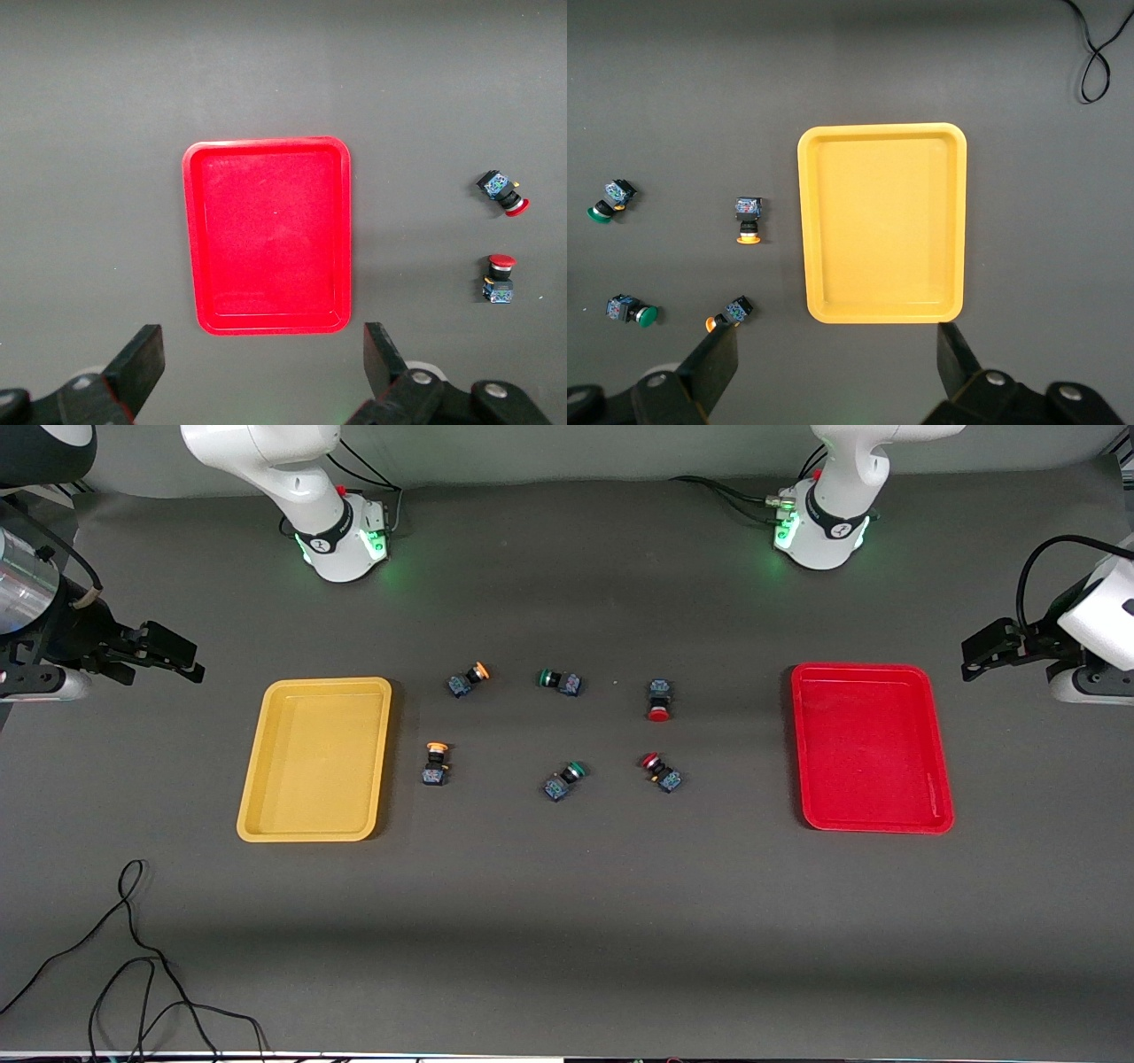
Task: Place red and yellow buttons in trays
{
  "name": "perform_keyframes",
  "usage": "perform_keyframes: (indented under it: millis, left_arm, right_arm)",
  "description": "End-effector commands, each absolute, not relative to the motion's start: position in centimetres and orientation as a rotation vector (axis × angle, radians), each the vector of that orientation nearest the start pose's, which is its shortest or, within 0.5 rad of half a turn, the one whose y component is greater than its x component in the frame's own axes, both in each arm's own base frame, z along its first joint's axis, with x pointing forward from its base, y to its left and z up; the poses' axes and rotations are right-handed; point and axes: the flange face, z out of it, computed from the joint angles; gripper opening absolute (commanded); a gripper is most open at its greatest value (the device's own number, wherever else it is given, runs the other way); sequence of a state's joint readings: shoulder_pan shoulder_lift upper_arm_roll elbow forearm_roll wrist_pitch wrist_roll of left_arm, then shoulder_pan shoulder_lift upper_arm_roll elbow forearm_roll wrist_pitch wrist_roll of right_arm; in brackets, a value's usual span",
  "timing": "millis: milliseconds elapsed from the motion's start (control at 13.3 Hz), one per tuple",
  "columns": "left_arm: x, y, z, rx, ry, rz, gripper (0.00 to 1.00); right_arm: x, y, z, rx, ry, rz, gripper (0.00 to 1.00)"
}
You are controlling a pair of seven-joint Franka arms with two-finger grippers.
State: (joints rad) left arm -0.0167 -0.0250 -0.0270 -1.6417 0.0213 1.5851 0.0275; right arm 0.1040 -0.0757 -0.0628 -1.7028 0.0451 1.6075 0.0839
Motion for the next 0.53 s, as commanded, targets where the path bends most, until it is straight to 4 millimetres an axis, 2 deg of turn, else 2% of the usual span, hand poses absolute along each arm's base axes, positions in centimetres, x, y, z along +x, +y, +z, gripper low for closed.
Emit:
perform_keyframes:
  millis: [0,225,301,451]
  left_arm:
    - [54.5,-2.0,61.1,-3.113,0.123,0.048,1.00]
    - [54.5,-2.0,61.0,-3.113,0.123,0.050,1.00]
    - [54.5,-2.0,61.1,-3.113,0.123,0.048,1.00]
    - [54.5,-2.0,61.1,-3.113,0.123,0.048,1.00]
  right_arm:
    - [52.7,2.4,60.9,-3.104,0.078,0.040,1.00]
    - [52.8,2.5,60.6,-3.105,0.078,0.054,1.00]
    - [52.8,3.0,59.9,-3.104,0.123,0.077,1.00]
    - [52.4,6.6,58.4,-3.103,0.161,0.120,1.00]
